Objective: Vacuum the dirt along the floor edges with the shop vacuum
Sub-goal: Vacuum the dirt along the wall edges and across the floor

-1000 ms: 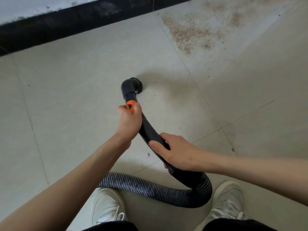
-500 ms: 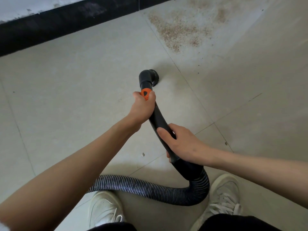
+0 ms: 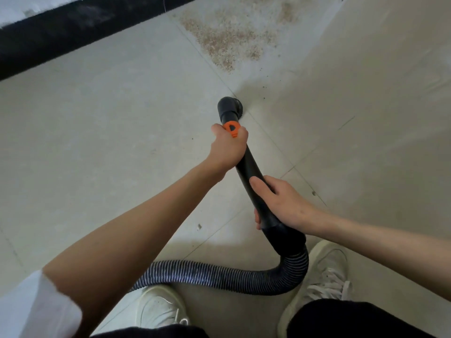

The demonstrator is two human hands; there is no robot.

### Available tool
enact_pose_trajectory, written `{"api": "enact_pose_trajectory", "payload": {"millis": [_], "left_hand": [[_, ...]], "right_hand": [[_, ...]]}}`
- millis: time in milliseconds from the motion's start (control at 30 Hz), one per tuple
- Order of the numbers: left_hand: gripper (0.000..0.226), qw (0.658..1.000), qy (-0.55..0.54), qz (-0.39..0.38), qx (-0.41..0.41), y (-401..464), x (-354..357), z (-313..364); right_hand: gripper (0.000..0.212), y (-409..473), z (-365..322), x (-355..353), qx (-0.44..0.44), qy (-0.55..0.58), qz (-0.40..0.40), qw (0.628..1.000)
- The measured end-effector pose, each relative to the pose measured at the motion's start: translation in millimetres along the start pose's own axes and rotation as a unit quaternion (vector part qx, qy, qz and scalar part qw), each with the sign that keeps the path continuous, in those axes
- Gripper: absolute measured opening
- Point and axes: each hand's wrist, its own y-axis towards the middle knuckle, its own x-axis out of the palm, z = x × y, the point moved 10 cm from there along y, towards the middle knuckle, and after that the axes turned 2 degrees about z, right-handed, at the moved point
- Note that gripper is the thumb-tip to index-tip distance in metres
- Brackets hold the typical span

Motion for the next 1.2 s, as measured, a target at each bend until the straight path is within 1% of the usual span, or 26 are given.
{"api": "enact_pose_trajectory", "payload": {"millis": [67,233,367,467,600,700,833,933,1033,1100,1200], "left_hand": [[0.035,1.000,0.010,-0.014,0.008,-7,9,0],[0.036,0.997,0.041,-0.068,0.008,-25,29,-6],[0.030,0.998,0.031,-0.060,0.019,-30,36,-13],[0.029,0.999,0.036,-0.031,0.022,-32,29,-17],[0.025,0.997,0.012,0.074,0.015,-36,-10,-19],[0.023,0.993,-0.011,0.120,0.003,-42,-33,-29],[0.023,0.990,-0.029,0.136,-0.001,-62,-34,-42],[0.022,0.992,-0.019,0.127,0.003,-75,-22,-45],[0.022,0.992,-0.006,0.125,0.005,-74,-19,-43],[0.022,0.990,-0.012,0.140,0.003,-69,-29,-40],[0.025,0.983,-0.026,0.180,-0.013,-65,-54,-44]], "right_hand": [[0.031,-7,9,-1,0.018,0.019,0.003,1.000],[0.036,-31,26,3,0.052,0.003,0.038,0.998],[0.033,-32,38,1,0.044,-0.001,0.041,0.998],[0.033,-27,42,2,0.028,-0.003,0.027,0.999],[0.036,-12,29,16,0.006,-0.005,-0.027,1.000],[0.037,-5,25,33,-0.003,0.005,-0.075,0.997],[0.036,-18,38,43,-0.005,0.017,-0.106,0.994],[0.034,-31,51,42,-0.003,0.019,-0.105,0.994],[0.034,-31,50,40,-0.009,0.022,-0.098,0.995],[0.035,-21,40,40,-0.018,0.019,-0.108,0.994],[0.038,-8,19,49,-0.049,-0.016,-0.147,0.988]]}}
